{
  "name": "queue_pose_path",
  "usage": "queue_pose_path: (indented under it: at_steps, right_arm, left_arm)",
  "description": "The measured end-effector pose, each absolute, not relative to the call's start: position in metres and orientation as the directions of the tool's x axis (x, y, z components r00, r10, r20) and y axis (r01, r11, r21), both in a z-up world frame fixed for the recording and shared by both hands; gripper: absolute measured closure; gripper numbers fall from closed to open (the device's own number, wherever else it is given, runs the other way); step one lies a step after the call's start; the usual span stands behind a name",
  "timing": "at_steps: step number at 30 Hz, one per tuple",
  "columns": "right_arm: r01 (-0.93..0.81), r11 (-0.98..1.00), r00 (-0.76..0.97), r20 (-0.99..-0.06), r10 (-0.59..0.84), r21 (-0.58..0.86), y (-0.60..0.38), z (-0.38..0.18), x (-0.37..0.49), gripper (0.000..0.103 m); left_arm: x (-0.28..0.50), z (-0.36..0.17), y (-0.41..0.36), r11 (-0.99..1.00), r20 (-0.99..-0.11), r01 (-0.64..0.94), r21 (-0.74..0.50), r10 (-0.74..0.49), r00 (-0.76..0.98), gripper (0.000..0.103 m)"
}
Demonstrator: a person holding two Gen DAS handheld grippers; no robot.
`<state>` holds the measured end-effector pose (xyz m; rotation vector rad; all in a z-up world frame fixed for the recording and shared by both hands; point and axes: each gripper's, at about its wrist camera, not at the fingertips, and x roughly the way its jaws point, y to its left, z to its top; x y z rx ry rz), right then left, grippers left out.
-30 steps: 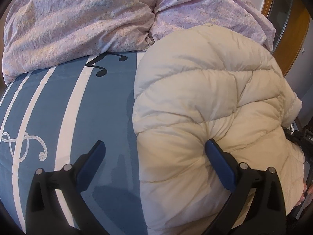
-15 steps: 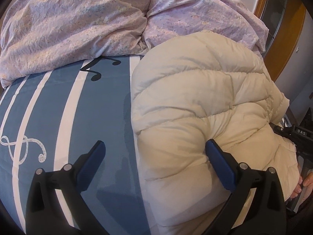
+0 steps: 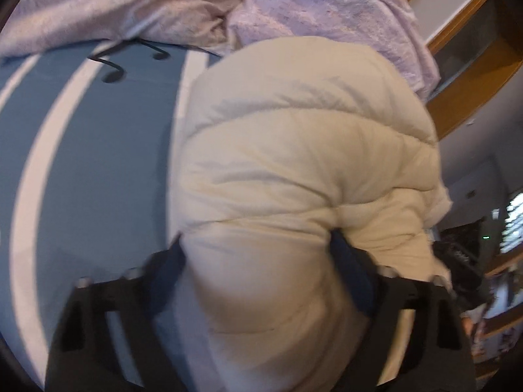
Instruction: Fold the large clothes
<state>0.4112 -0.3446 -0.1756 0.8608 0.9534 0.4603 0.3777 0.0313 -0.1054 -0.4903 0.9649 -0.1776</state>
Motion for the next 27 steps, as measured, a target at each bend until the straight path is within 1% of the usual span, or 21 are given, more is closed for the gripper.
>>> queue_pose_path:
  at_steps: [2, 3, 5, 8, 14, 21, 27]
  right_arm:
    - [0.018, 0.592, 0.52, -0.513, 0.683, 0.806, -0.345, -0.175, 0.411, 0.081]
    - [0.019, 0.591, 0.52, -0.513, 0.683, 0.807, -0.345, -0.175, 0.411, 0.081]
    - [0.01, 0.6, 0.521, -0.516, 0.679, 0.8, -0.343, -0.17, 0.411, 0.081]
    - [-0.01, 0.609, 0.524, -0.515, 0.678, 0.793, -0.34, -0.164, 0.412, 0.082]
    - [-0.079, 0.622, 0.508, -0.505, 0.698, 0.779, -0.302, -0.143, 0.429, 0.084]
    - [-0.218, 0.641, 0.453, -0.505, 0.735, 0.736, -0.221, -0.117, 0.456, 0.085]
    - [-0.314, 0.65, 0.424, -0.511, 0.748, 0.692, -0.163, -0.108, 0.479, 0.085]
  left_arm:
    - [0.377, -0.101, 0.028, 0.88, -0.736, -0.058, -0.471, -0.356, 0.576, 0.048]
    - [0.376, -0.099, 0.027, 0.883, -0.732, -0.049, -0.467, -0.355, 0.582, 0.052]
    - [0.375, -0.093, 0.025, 0.887, -0.72, -0.036, -0.46, -0.35, 0.599, 0.066]
    - [0.371, -0.085, 0.031, 0.885, -0.702, -0.028, -0.465, -0.349, 0.62, 0.074]
    - [0.361, -0.069, 0.057, 0.904, -0.686, -0.049, -0.424, -0.286, 0.669, 0.077]
    - [0.346, -0.049, 0.124, 0.905, -0.66, -0.147, -0.399, -0.173, 0.731, 0.078]
    - [0.338, -0.045, 0.167, 0.913, -0.662, -0.218, -0.346, -0.073, 0.746, 0.077]
